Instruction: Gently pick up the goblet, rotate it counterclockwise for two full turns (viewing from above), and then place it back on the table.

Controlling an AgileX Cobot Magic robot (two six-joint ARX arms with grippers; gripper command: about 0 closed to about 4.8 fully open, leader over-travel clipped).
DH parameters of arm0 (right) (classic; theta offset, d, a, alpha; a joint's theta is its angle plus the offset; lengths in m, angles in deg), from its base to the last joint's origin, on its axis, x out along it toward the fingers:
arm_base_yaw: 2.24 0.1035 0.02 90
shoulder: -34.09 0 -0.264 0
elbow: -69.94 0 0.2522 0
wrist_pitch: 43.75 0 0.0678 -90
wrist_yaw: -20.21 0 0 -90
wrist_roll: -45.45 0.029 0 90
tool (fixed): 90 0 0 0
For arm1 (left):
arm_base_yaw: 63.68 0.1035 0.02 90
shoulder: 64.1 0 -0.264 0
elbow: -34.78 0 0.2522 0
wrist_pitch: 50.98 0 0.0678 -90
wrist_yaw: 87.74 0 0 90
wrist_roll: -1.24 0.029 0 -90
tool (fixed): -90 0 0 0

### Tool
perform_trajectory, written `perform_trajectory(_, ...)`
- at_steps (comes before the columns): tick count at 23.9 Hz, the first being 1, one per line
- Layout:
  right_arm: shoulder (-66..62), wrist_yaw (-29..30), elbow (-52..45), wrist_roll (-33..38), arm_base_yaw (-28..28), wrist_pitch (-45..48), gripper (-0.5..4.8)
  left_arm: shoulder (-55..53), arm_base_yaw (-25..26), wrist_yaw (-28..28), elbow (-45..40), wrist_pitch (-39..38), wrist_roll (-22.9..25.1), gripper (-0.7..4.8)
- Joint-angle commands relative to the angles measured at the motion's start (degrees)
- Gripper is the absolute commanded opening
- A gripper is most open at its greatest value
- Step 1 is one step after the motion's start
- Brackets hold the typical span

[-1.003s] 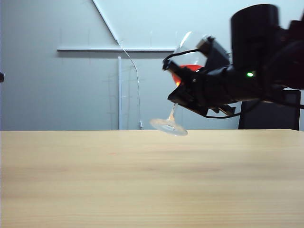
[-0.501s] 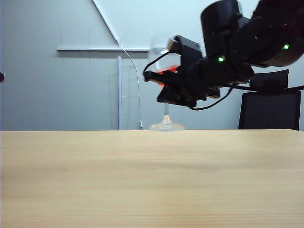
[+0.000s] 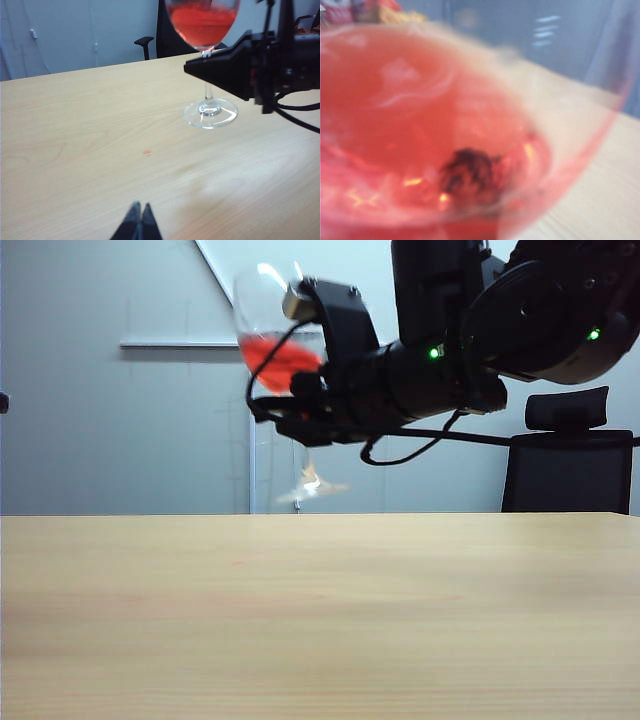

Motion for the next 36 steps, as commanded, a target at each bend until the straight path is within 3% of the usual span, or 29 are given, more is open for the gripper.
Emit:
perform_trajectory(1,0.6,1.5,-3.4,1.0,1.0,10.9,-0.05,-0.1,0.0,-0.2,0.2,0.7,0.0,-0.05)
perform_trajectory(7,0.6,1.5,-10.8,12.2,-0.9,22.3,-0.05,-0.1,0.0,-0.2,0.2,0.7,0.0,-0.05)
perform_trajectory(15,-2.8,6.4,-12.0,16.9,-4.5,27.2,-0.05,-0.1,0.0,-0.2,0.2,0.7,0.0,-0.05)
perform_trajectory(31,-17.1,7.4,-3.1,15.2,-5.0,27.2,-0.05,-0.1,0.0,-0.2,0.2,0.7,0.0,-0.05)
perform_trajectory(36,-17.7,7.2,-2.0,8.3,-5.0,26.4,-0.05,-0.1,0.0,-0.1,0.2,0.7,0.0,-0.05)
